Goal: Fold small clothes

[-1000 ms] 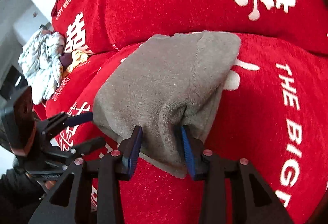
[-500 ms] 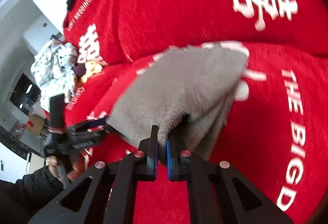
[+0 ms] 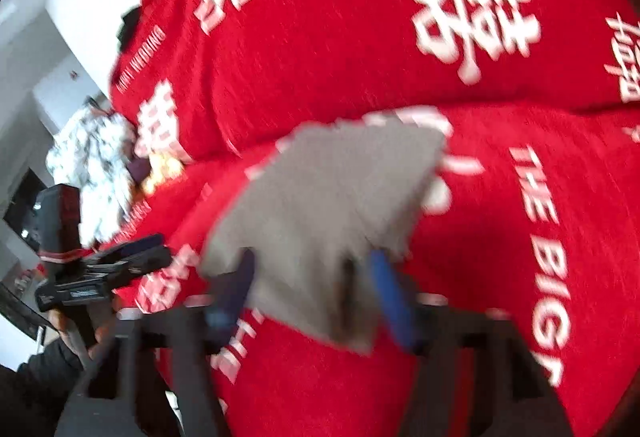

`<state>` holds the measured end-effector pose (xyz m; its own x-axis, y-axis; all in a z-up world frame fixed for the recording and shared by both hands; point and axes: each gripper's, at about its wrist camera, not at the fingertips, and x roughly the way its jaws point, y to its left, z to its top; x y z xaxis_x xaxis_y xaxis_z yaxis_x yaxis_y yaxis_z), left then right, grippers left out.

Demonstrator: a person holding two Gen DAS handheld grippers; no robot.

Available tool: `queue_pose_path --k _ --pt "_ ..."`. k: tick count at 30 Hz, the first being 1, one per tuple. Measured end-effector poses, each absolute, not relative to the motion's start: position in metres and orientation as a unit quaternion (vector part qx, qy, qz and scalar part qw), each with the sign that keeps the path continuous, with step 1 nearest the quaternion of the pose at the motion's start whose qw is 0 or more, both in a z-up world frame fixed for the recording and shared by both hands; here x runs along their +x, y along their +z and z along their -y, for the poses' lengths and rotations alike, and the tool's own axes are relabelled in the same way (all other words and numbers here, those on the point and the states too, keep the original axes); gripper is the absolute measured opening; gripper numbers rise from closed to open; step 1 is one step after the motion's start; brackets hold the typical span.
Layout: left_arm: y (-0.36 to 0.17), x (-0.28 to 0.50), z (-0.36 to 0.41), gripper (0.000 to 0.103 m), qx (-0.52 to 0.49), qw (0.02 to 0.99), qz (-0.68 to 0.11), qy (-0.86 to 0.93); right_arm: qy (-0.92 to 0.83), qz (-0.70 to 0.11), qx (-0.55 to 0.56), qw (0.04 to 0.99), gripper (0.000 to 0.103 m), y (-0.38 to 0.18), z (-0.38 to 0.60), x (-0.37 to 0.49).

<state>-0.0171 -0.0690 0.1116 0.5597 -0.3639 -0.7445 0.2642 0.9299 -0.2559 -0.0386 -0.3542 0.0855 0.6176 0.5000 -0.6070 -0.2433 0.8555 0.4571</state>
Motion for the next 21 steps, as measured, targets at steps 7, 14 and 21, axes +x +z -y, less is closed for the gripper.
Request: queue_pose_path --k 7,14,21 --pt "0.072 0.037 0.096 0.103 -0.037 0.856 -0.499 -0.133 0.261 -0.418 0.198 0.848 0.071 0.061 0.331 0.004" --pt "0.047 0.042 0.086 0.103 -0.057 0.842 -0.517 -0.141 0.249 -0.437 0.231 0.833 0.057 0.035 0.355 0.012" --pt "0.054 0.065 0.11 0.103 -0.01 0.85 -0.507 -0.145 0.233 -0.43 0.214 0.846 0.064 0.05 0.357 0.043"
